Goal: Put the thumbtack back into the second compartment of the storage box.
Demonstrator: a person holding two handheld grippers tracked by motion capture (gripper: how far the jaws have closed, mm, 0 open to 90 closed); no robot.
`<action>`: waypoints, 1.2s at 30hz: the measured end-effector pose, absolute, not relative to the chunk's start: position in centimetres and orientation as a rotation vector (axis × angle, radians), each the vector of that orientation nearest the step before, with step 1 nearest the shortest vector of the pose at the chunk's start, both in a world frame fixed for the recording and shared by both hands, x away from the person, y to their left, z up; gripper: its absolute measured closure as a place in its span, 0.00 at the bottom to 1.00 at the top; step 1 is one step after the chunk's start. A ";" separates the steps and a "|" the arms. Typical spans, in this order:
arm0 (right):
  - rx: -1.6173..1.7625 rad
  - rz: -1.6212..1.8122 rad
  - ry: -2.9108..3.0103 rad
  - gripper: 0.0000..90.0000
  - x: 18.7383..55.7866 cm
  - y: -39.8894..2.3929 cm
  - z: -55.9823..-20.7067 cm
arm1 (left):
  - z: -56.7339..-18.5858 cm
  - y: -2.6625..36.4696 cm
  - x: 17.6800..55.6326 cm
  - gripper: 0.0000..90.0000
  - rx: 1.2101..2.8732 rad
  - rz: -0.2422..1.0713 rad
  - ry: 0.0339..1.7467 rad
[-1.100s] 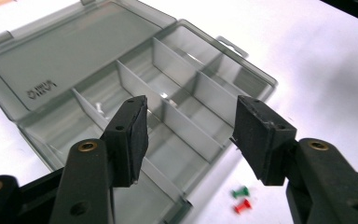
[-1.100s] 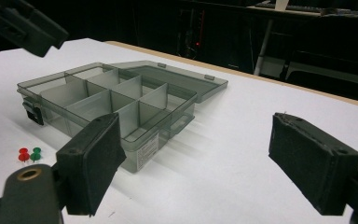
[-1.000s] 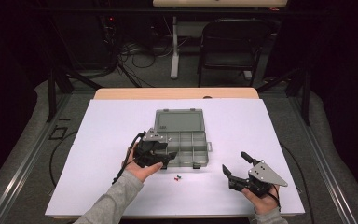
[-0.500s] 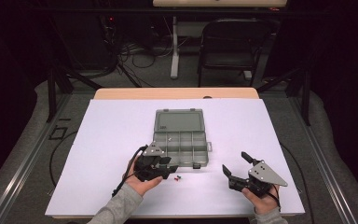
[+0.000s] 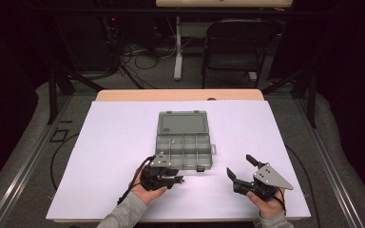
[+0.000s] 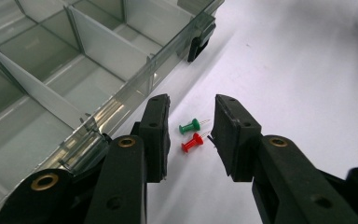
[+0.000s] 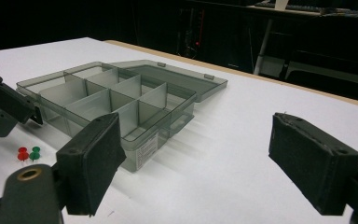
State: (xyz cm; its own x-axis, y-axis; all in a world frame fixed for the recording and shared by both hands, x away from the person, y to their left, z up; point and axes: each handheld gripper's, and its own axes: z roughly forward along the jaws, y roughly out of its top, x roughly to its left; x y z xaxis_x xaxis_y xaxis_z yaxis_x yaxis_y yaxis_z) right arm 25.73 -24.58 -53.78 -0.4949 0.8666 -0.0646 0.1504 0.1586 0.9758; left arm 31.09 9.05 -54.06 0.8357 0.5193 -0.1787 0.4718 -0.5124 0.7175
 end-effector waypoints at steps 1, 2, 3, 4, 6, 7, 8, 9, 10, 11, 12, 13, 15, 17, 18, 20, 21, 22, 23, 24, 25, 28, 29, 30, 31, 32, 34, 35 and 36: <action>0.970 1.384 1.779 0.18 25.7 -24.6 -53.8 | -54.2 9.0 31.1 0.73 2.195 0.071 0.720; 0.971 1.385 1.778 0.18 25.7 -24.6 -53.8 | -54.3 8.9 31.1 0.73 2.199 0.068 0.718; 0.969 1.383 1.779 0.18 25.7 -24.6 -53.8 | -54.5 8.9 31.1 0.73 2.201 0.067 0.719; 0.969 1.384 1.779 0.18 25.7 -24.6 -53.8 | -54.6 8.9 31.2 0.73 2.205 0.068 0.716; 0.969 1.383 1.781 0.18 25.7 -24.6 -53.8 | -54.9 8.8 31.2 0.73 2.207 0.059 0.719; 0.970 1.383 1.781 0.18 25.7 -24.6 -53.8 | -55.0 8.8 31.2 0.73 2.209 0.056 0.716; 0.969 1.383 1.781 0.18 25.7 -24.6 -53.8 | -55.1 8.8 31.2 0.73 2.207 0.054 0.715; 0.969 1.383 1.780 0.18 25.7 -24.6 -53.8 | -55.1 8.7 31.2 0.73 2.208 0.052 0.715; 0.969 1.383 1.779 0.18 25.7 -24.6 -53.8 | -55.2 8.7 31.2 0.73 2.208 0.057 0.718; 0.970 1.384 1.778 0.18 25.7 -24.6 -53.8 | -55.2 8.7 31.2 0.73 2.210 0.056 0.717; 0.970 1.383 1.778 0.18 25.7 -24.6 -53.8 | -55.3 8.8 31.3 0.73 2.214 0.055 0.715; 0.971 1.383 1.778 0.18 25.7 -24.6 -53.8 | -55.4 8.7 31.3 0.73 2.212 0.051 0.715; 0.970 1.384 1.781 0.18 25.7 -24.6 -53.8 | -55.5 8.7 31.3 0.73 2.212 0.041 0.711; 0.968 1.381 1.784 0.18 25.7 -24.6 -53.8 | -55.7 8.7 31.2 0.73 2.213 0.029 0.706; 0.967 1.382 1.784 0.18 25.7 -24.5 -53.8 | -55.8 8.6 31.2 0.73 2.211 0.023 0.706; 0.967 1.381 1.785 0.18 25.7 -24.6 -53.8 | -56.0 8.6 31.1 0.73 2.223 0.012 0.704; 0.970 1.381 1.785 0.18 25.7 -24.6 -53.8 | -56.1 8.6 31.1 0.73 2.216 0.020 0.707; 0.969 1.382 1.783 0.18 25.7 -24.6 -53.8 | -56.1 8.6 31.1 0.74 2.211 0.008 0.707; 0.968 1.383 1.783 0.18 25.7 -24.6 -53.8 | -56.1 8.7 31.1 0.74 2.213 0.006 0.703; 0.967 1.382 1.783 0.18 25.7 -24.6 -53.8 | -56.2 8.7 31.0 0.75 2.211 0.007 0.703; 0.968 1.382 1.784 0.18 25.7 -24.6 -53.8 | -56.2 8.8 31.0 0.75 2.212 0.004 0.700; 0.967 1.378 1.786 0.18 25.7 -24.6 -53.8 | -56.2 8.9 30.9 0.79 2.214 0.002 0.696; 0.967 1.380 1.786 0.18 25.7 -24.6 -53.8 | -56.2 9.0 30.9 0.80 2.220 0.007 0.690; 0.968 1.380 1.786 0.18 25.7 -24.6 -53.8 | -56.2 9.0 30.8 0.81 2.221 0.012 0.690; 0.967 1.378 1.786 0.18 25.7 -24.6 -53.8 | -56.2 9.0 30.8 0.82 2.223 0.013 0.687; 0.968 1.379 1.786 0.18 25.7 -24.6 -53.8 | -56.2 9.0 30.8 0.83 2.224 0.012 0.687; 0.969 1.379 1.787 0.18 25.7 -24.6 -53.8 | -56.1 9.0 30.7 0.86 2.235 0.016 0.674; 0.970 1.378 1.787 0.18 25.7 -24.5 -53.8 | -56.1 9.0 30.6 0.86 2.243 0.024 0.672; 0.970 1.378 1.787 0.18 25.7 -24.5 -53.8 | -56.1 9.0 30.5 0.87 2.249 0.026 0.662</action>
